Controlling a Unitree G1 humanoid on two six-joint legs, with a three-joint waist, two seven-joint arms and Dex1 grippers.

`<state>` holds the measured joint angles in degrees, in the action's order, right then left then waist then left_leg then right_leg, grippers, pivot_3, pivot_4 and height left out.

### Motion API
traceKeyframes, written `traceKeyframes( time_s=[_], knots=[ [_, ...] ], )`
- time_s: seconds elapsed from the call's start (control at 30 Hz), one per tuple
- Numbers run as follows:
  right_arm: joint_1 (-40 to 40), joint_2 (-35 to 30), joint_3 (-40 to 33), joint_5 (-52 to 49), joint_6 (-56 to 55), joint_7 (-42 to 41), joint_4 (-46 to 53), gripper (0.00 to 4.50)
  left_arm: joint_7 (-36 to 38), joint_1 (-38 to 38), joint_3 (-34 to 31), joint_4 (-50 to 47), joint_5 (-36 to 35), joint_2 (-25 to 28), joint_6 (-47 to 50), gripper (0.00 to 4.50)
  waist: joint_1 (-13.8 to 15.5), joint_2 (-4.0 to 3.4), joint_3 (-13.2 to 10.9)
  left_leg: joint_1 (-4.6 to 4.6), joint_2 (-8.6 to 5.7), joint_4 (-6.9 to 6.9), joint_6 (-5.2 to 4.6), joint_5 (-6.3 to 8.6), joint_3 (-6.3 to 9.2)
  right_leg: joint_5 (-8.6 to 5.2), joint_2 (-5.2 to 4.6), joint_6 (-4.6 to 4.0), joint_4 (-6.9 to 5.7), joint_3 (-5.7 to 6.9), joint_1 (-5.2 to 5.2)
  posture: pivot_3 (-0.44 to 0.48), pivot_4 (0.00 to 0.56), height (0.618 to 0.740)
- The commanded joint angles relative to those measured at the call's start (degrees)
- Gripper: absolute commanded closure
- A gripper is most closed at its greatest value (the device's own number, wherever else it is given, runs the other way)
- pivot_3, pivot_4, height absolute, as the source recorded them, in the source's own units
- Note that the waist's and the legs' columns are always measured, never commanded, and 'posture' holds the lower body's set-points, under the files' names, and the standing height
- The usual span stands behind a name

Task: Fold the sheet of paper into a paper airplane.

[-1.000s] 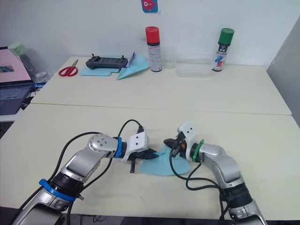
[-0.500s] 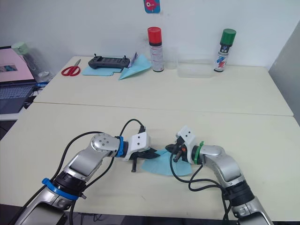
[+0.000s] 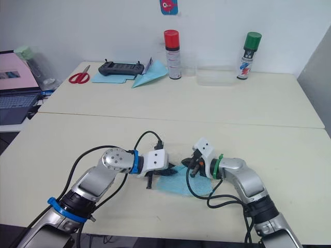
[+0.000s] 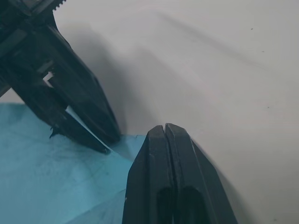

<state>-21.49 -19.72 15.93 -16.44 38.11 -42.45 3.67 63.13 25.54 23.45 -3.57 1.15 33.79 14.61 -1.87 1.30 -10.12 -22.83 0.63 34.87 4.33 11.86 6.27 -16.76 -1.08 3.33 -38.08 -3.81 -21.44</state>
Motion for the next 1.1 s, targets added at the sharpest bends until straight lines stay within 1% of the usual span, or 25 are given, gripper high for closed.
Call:
traceKeyframes(
  time_s=[0.03, 0.1, 0.17, 0.3, 0.47, 0.63, 0.73, 0.87, 0.97, 1.1],
  knots=[
    [-0.25, 0.00, 0.20, 0.48, -0.18, -0.01, 0.34, 4.50, 0.21, -0.26, 0.47, -0.75, 0.67, 0.48, 0.11, 2.85, -0.05, -0.01, -0.01, 0.00, 0.01, -0.02, 0.00, 0.00, 0.00, 0.00, 0.00, 0.00, 0.00, 0.00, -0.01, 0.000, 0.150, 0.740],
    [0.02, -0.10, 0.14, 0.44, -0.15, 0.04, 0.60, 4.50, 0.01, 0.10, -0.25, -0.58, 0.75, 0.86, 0.02, 2.25, -0.05, -0.01, -0.01, 0.00, 0.03, -0.03, 0.00, 0.00, 0.01, 0.00, 0.02, 0.00, 0.00, 0.02, -0.03, 0.000, 0.150, 0.740],
    [0.27, -0.23, 0.02, 0.38, -0.06, 0.11, 0.85, 4.50, 0.23, 0.21, -1.83, -1.50, -1.00, 0.83, 1.47, 1.65, -0.06, -0.01, -0.01, 0.00, 0.02, -0.03, 0.00, 0.00, 0.01, -0.01, 0.02, 0.00, 0.00, 0.01, -0.03, 0.000, 0.150, 0.740],
    [0.49, -0.56, -0.35, 0.30, 0.03, 0.19, 1.03, 4.50, 0.91, -0.71, -4.67, -4.50, -5.12, 1.01, 5.38, 1.65, -0.08, -0.03, -0.04, -0.02, 0.02, -0.03, 0.00, 0.00, 0.00, -0.01, 0.02, 0.00, 0.00, 0.01, -0.03, 0.000, 0.150, 0.740],
    [0.58, -0.74, -0.59, 0.23, 0.10, 0.28, 1.13, 4.50, -0.69, -1.17, -6.12, -3.27, -5.55, 1.42, 6.17, 1.65, -0.06, -0.04, -0.05, -0.04, 0.03, -0.02, 0.00, 0.00, 0.01, -0.01, 0.02, 0.00, -0.01, 0.01, -0.06, 0.000, 0.150, 0.740],
    [0.63, -0.69, -0.51, 0.23, 0.11, 0.34, 1.12, 4.50, -1.09, -0.72, -7.16, -3.93, -8.06, -0.06, 7.89, 1.65, -0.06, -0.03, -0.05, -0.04, 0.02, -0.02, 0.00, 0.00, 0.00, -0.01, 0.02, 0.00, 0.00, 0.01, -0.05, 0.000, 0.150, 0.740],
    [0.46, -0.66, -0.47, 0.27, 0.05, 0.28, 0.90, 4.50, -0.11, -1.28, -6.41, -5.43, -9.05, 0.08, 8.17, 2.25, -0.06, -0.04, -0.05, -0.04, 0.02, -0.02, 0.00, 0.00, 0.00, -0.01, 0.02, 0.00, 0.00, 0.01, -0.06, 0.000, 0.150, 0.740],
    [0.16, -0.53, -0.47, 0.31, -0.03, 0.28, 0.58, 4.50, 0.22, -2.08, -5.34, -6.32, -8.97, 0.07, 8.10, 3.54, -0.06, -0.03, -0.02, -0.04, 0.02, -0.02, 0.00, 0.00, 0.00, 0.00, 0.02, 0.00, -0.01, 0.01, -0.06, 0.000, 0.150, 0.740],
    [0.04, -0.39, -0.51, 0.27, -0.07, 0.29, 0.47, 4.50, -0.10, -2.49, -3.41, -5.91, -6.98, -0.14, 7.12, 4.49, -0.05, -0.06, -0.06, -0.04, 0.02, -0.02, 0.00, 0.00, -0.01, -0.01, 0.02, 0.00, -0.01, 0.00, -0.06, 0.000, 0.150, 0.740],
    [0.11, -0.27, -0.53, 0.20, 0.03, 0.41, 0.59, 4.50, 0.40, -2.48, -2.41, -6.22, -6.75, 0.05, 6.94, 4.49, -0.05, -0.06, -0.06, -0.04, 0.02, -0.02, 0.00, 0.00, 0.00, 0.00, 0.02, 0.00, -0.01, 0.01, -0.06, 0.000, 0.150, 0.740]
  ],
)
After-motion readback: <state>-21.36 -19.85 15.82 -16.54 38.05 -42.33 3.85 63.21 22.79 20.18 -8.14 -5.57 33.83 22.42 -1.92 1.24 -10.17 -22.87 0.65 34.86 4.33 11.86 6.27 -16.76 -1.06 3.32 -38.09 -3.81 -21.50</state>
